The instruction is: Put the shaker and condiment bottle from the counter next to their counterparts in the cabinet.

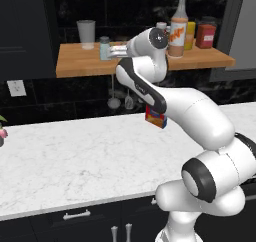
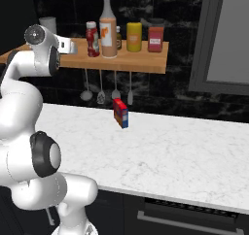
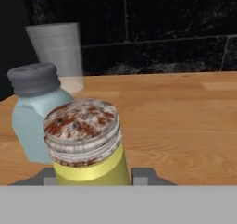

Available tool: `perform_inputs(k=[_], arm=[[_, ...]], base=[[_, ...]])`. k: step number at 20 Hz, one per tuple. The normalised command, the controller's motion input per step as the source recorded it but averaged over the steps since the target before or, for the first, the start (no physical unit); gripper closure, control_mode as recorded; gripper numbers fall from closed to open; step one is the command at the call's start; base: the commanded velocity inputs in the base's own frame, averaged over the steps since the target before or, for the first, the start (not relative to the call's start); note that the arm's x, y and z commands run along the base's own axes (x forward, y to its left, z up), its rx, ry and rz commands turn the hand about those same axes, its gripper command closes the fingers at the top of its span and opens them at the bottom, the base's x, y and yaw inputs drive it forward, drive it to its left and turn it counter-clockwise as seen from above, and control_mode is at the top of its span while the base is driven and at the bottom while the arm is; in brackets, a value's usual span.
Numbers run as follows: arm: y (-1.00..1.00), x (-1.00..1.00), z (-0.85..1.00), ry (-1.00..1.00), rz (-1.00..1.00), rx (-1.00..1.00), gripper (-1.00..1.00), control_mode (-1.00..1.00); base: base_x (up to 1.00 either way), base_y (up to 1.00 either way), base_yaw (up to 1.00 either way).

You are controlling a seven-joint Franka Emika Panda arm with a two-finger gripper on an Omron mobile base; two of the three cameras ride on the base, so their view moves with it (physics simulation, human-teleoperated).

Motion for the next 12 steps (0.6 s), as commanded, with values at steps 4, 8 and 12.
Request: perform_inputs(k=[4, 8, 12], arm=[[0.04, 0.0, 0.0, 0.0, 0.0, 0.0, 1.0, -1.0], [0.02, 0.0, 0.0, 0.0, 0.0, 0.0, 1.0, -1.0], [0.0, 0.0, 0.0, -0.03, 0.0, -0.01, 1.0, -1.0]], base=[[0.0, 0.0, 0.0], [0.0, 0.0, 0.0], [0.0, 0.0, 0.0]])
